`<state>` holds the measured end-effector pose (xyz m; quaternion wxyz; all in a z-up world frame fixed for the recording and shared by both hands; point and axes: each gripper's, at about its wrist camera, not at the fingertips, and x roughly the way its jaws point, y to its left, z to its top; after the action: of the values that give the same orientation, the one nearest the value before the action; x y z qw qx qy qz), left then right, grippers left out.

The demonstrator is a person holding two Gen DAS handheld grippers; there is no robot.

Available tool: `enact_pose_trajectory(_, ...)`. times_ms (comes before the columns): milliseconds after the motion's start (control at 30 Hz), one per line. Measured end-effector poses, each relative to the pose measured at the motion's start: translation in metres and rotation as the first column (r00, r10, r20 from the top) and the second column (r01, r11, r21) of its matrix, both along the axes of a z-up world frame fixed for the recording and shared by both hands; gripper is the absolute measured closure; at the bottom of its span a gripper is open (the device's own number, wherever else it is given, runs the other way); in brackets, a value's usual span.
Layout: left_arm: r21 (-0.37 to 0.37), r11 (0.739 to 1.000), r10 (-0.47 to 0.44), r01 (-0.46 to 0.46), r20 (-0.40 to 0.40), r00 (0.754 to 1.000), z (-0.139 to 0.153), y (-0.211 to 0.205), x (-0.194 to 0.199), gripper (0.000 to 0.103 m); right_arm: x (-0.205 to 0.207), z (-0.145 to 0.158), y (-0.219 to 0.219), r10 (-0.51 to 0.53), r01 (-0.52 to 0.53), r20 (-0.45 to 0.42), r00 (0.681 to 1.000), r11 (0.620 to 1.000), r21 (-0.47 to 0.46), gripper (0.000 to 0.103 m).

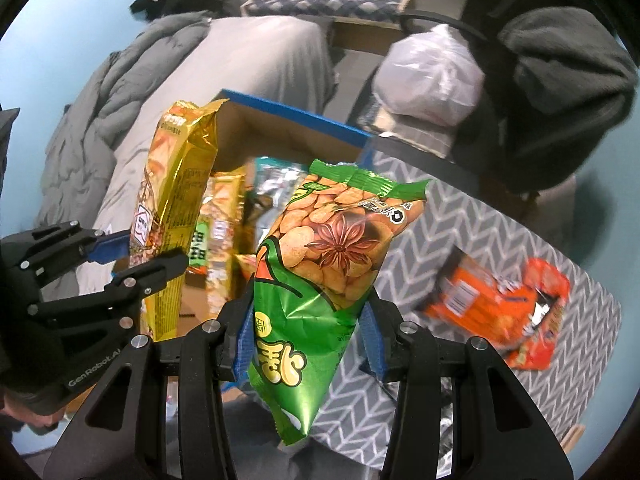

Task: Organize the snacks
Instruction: 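Carry both packets over the box and open both grippers to drop them, then move both tools back over the black packets on the table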

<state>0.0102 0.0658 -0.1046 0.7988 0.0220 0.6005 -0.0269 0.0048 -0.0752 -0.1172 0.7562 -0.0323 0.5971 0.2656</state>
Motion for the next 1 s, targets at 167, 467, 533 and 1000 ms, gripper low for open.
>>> enact_pose_trajectory(167, 0.007, 0.999, 0.048, -0.048, -0.012, 0.999, -0.01, 0.029, 0.006, 0.073, 0.006, -0.004, 0.03, 0.044, -0.044, -0.011, 0.999, 0.999, 0.001, 0.059)
enact_pose_trajectory(467, 0.012, 0.994, 0.108, -0.108, -0.039, 0.993, -0.032, 0.059, 0.014, 0.073, 0.012, -0.024, 0.072, 0.097, -0.097, -0.055, 0.994, 0.995, -0.014, 0.059)
enact_pose_trajectory(533, 0.013, 0.994, 0.112, -0.111, -0.042, 0.993, -0.034, 0.061, 0.014, 0.073, 0.011, -0.027, 0.079, 0.103, -0.105, -0.061, 0.993, 0.994, -0.021, 0.059)
enact_pose_trajectory(1000, 0.024, 0.994, 0.11, -0.109, -0.041, 0.993, -0.037, 0.069, 0.015, 0.063, 0.017, -0.036, 0.094, 0.11, -0.116, -0.08, 0.991, 0.99, -0.08, 0.054)
